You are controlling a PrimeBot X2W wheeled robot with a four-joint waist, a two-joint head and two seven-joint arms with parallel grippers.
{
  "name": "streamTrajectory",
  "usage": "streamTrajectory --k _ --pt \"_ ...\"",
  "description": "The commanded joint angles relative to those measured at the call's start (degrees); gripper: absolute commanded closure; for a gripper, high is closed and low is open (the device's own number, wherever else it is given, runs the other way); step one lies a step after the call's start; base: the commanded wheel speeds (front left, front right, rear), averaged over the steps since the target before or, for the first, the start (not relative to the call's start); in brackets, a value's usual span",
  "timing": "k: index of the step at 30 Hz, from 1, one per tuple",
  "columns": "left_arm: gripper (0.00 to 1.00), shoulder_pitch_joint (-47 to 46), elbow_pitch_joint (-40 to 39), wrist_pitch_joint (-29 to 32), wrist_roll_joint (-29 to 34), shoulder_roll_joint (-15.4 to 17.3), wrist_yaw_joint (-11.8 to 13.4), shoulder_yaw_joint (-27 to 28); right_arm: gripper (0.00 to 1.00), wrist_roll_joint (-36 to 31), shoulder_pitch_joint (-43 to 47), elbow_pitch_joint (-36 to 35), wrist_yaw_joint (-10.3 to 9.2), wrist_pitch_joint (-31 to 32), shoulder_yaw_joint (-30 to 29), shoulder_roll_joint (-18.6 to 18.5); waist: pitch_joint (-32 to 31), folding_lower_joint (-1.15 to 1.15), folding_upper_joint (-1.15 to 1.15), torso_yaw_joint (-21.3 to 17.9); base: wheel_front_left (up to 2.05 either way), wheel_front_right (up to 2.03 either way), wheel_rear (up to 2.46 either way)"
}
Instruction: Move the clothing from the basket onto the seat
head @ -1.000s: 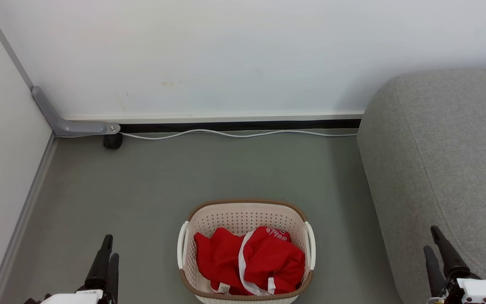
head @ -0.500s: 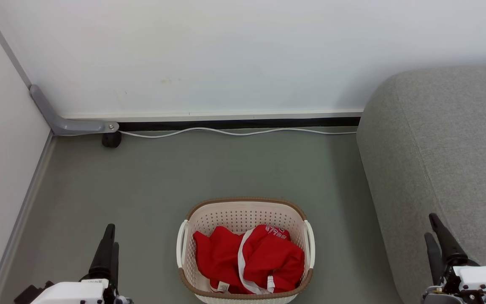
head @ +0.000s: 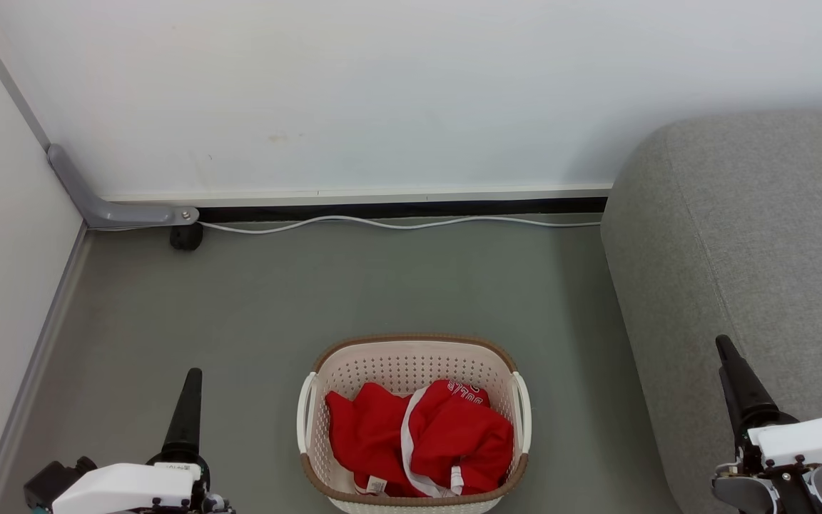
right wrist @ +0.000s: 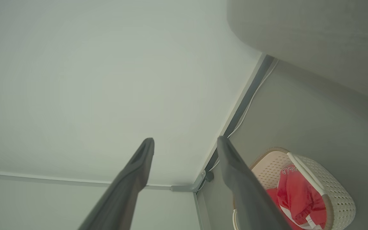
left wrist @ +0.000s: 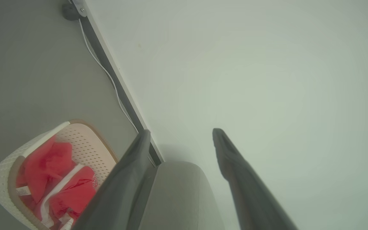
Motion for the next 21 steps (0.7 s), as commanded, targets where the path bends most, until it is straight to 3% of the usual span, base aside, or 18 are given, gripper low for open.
streamTrajectory --k 1,21 --pt "0.00 -3.5 -1.5 -0.6 1.6 0.8 0.3 0.3 0.00 -1.7 -3.0 -1.1 0.23 -1.0 0.9 -1.6 0.0 -0.01 0.00 0.0 0.00 0.00 0.00" --pt "0.00 -5.3 -1.4 -4.0 19.3 1.0 4.4 -3.6 0.00 -17.9 -6.5 0.9 0.28 -4.4 6.3 -5.0 0.3 -0.01 0.00 -0.1 0.00 0.00 0.00"
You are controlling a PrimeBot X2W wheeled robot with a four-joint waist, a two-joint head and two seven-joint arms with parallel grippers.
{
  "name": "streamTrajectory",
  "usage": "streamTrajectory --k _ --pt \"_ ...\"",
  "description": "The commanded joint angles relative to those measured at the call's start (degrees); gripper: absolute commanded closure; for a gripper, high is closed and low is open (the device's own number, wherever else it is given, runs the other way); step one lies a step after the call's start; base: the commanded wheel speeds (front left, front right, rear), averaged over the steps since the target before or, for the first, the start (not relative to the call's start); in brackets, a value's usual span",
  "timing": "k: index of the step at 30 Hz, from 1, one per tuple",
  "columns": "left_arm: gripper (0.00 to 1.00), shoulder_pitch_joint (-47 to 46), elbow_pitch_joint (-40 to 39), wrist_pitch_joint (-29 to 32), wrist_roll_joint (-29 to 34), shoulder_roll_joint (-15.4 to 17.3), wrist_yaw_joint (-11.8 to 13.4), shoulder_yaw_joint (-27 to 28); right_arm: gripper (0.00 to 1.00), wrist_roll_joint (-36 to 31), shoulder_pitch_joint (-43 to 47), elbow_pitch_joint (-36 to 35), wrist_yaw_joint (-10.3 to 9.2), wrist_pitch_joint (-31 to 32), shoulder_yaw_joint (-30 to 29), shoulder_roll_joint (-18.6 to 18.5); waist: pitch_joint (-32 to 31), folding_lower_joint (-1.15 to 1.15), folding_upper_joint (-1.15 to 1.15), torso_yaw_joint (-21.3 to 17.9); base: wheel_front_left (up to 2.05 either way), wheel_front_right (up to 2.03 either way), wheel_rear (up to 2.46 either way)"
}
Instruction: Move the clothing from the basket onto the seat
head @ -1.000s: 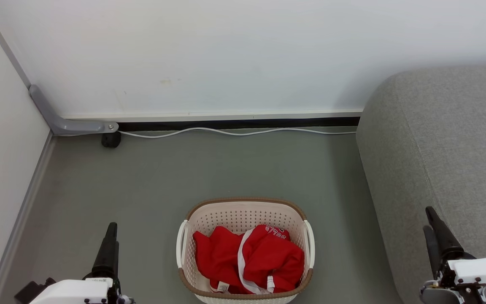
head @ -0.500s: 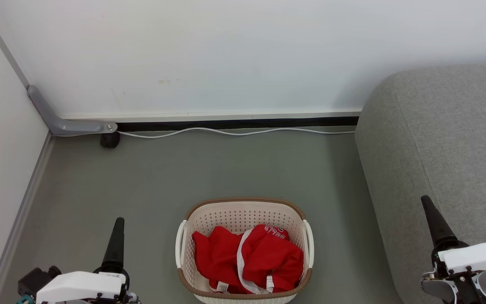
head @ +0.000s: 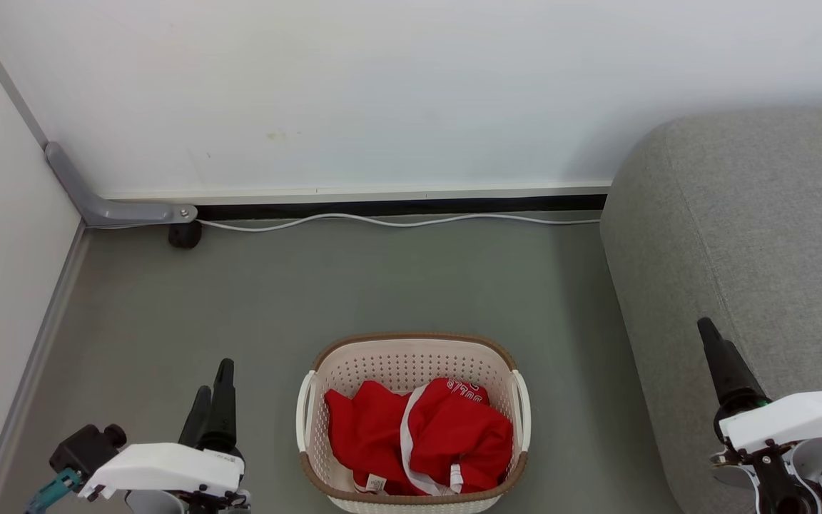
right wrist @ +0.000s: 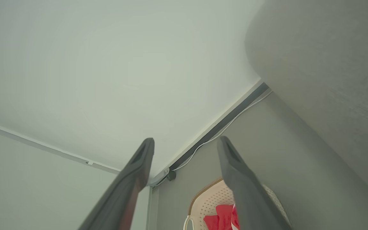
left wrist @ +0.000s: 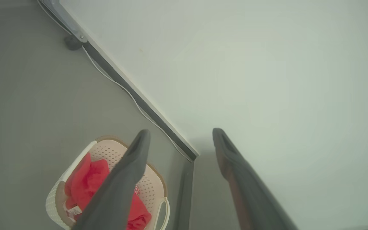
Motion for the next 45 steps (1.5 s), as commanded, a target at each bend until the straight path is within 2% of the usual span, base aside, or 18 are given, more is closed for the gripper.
streamTrajectory --k 1,21,45 --pt "0.00 -3.9 -1.3 -0.7 2.7 0.8 0.7 0.2 0.00 -2.2 -3.1 -0.9 0.28 -1.2 1.1 -1.6 0.0 0.00 0.00 0.0 0.00 0.00 0.00" --pt "0.00 -6.0 -0.3 -4.1 19.9 1.1 5.4 -3.8 0.00 -15.8 -6.3 0.8 0.32 -4.6 5.2 -4.6 0.5 0.00 0.00 -0.2 0.00 0.00 0.00" --pt "0.00 -8.3 -0.3 -8.1 36.4 1.4 9.8 -6.3 0.00 -29.2 -10.3 2.3 0.37 -8.6 9.1 -7.8 1.0 0.00 0.00 -0.6 0.00 0.00 0.00"
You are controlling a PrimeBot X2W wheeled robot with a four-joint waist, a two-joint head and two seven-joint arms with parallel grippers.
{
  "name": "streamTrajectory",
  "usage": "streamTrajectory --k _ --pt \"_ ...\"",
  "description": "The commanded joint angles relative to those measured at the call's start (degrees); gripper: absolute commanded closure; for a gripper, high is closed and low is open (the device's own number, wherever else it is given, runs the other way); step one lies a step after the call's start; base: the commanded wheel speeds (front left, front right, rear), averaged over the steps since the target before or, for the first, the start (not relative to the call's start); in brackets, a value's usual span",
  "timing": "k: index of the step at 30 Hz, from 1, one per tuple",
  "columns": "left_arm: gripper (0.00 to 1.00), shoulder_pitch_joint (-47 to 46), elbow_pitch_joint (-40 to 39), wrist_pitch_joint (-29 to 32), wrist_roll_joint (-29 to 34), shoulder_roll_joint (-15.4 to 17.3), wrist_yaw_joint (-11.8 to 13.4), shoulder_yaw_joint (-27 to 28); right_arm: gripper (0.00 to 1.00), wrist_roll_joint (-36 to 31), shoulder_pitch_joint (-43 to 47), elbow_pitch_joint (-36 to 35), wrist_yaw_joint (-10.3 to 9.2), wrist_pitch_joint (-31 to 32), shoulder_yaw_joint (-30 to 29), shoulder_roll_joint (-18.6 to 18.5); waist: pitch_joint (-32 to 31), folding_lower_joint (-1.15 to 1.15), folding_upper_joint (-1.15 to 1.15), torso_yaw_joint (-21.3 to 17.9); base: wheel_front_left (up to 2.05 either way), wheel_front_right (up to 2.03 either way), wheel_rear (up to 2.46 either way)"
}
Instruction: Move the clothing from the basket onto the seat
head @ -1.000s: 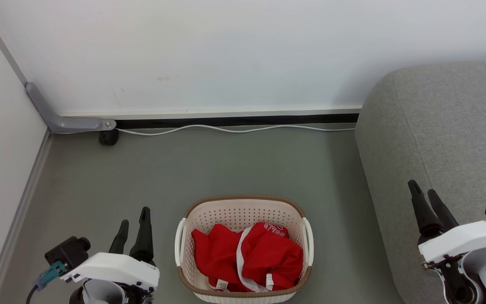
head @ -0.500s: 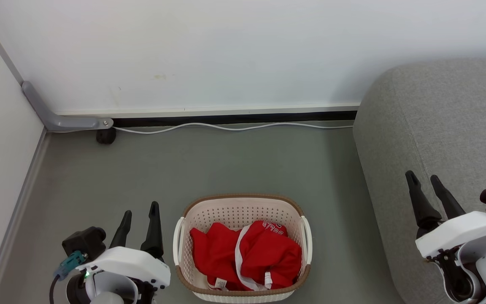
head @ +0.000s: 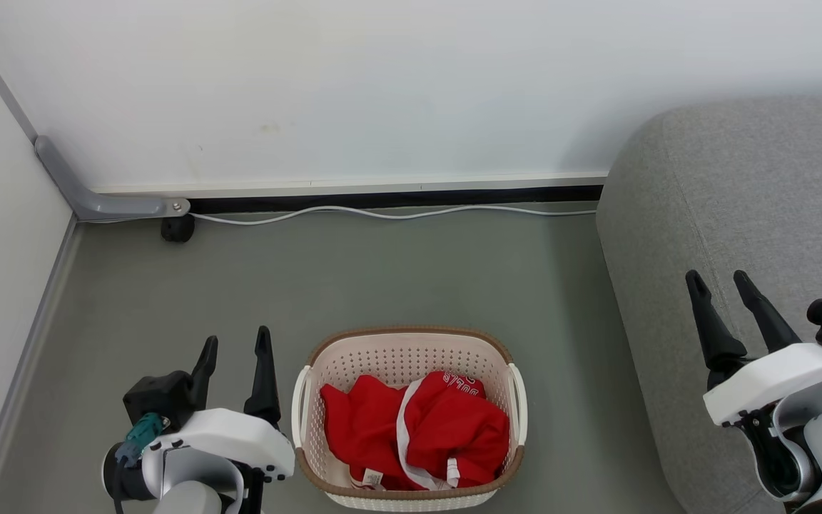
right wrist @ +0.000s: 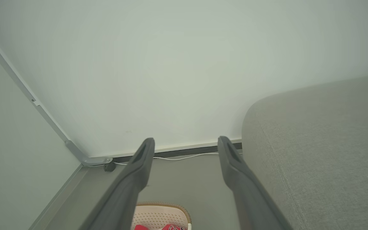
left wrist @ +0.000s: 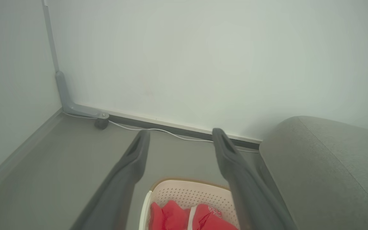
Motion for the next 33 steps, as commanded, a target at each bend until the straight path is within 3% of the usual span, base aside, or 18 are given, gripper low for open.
streamTrajectory --k 1,22,33 --pt "0.00 -3.5 -1.9 -0.8 1.8 0.8 0.9 1.2 0.00 -1.6 -2.3 -0.9 0.36 -1.2 0.8 -1.5 0.0 0.00 0.00 0.0 0.00 0.00 0.00" --pt "0.00 -3.1 -3.0 -4.4 14.2 1.1 3.6 0.1 0.00 -13.7 -4.1 0.5 0.41 -4.7 0.2 -3.0 -0.7 0.00 0.00 -0.2 0.00 0.00 0.00" --pt "0.00 -2.5 -3.1 -4.5 13.9 1.1 3.9 1.3 0.00 -14.7 -3.5 0.7 0.41 -4.8 -2.3 -2.5 -0.6 0.00 0.00 -0.1 0.00 0.00 0.00"
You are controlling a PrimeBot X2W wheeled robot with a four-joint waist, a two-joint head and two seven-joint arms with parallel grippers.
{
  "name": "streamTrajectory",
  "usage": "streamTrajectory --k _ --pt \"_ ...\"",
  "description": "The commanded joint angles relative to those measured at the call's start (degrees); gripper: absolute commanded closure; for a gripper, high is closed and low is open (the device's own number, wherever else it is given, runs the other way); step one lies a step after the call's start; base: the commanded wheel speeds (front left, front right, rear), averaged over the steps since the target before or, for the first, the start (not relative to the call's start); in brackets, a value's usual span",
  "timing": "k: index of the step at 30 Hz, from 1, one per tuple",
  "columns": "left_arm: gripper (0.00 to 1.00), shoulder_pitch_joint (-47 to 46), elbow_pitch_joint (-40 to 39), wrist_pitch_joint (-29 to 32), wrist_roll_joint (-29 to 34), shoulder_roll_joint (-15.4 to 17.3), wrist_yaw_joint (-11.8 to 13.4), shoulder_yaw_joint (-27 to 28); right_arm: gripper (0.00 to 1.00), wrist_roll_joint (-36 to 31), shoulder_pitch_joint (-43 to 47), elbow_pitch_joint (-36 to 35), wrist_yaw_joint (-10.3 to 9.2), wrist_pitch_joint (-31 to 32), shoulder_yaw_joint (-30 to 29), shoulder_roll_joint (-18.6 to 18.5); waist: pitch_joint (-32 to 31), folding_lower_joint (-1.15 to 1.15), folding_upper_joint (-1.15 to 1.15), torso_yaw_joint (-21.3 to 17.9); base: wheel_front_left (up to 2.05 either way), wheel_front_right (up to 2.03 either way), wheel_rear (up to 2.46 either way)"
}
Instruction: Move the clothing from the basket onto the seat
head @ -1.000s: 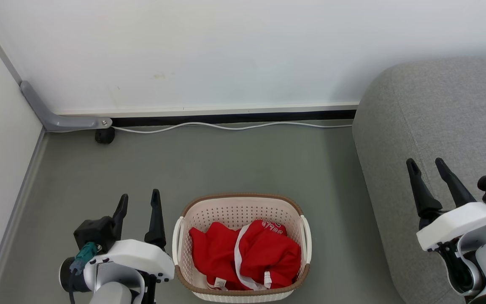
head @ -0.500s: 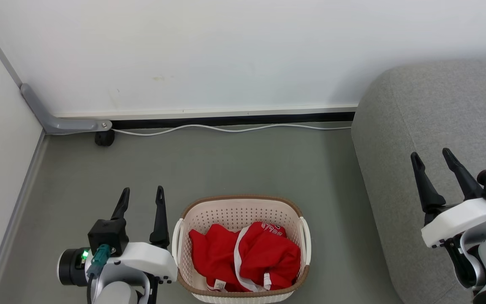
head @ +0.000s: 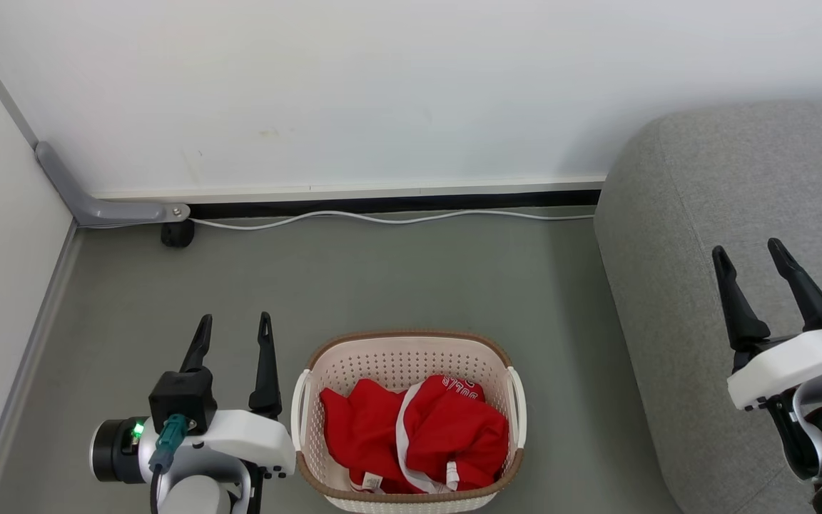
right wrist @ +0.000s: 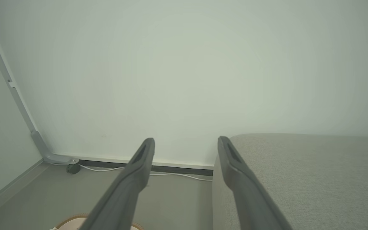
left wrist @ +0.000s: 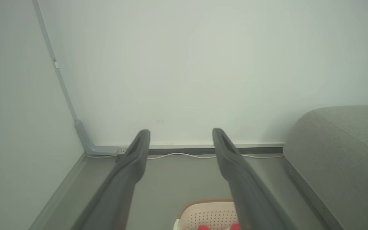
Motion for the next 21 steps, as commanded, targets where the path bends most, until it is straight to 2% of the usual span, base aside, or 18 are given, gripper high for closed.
streamTrajectory --k 1,14,19,21 --pt "0.00 -1.9 -1.6 -0.6 0.2 0.6 0.4 1.7 0.00 -0.5 -1.0 -1.1 0.40 -0.8 0.4 -0.9 0.1 0.00 0.00 0.0 0.00 0.00 0.00" --pt "0.00 -1.9 -2.1 -0.6 -1.3 0.6 0.8 -0.8 0.00 0.3 -1.2 -3.6 0.40 -0.8 -0.7 -1.6 3.0 0.00 0.00 -0.1 0.00 0.00 0.00" --pt "0.00 -2.6 -2.6 -0.6 -2.5 0.6 2.4 -4.0 0.00 1.1 -2.0 -6.6 0.40 -0.8 -1.6 -2.8 6.7 0.00 0.00 -0.3 0.00 0.00 0.00" --pt "0.00 -3.1 -3.0 -0.6 -3.3 0.6 3.7 -6.1 0.00 1.9 -2.5 -8.4 0.40 -0.8 -2.0 -3.7 9.0 0.00 0.00 -0.5 0.00 0.00 0.00"
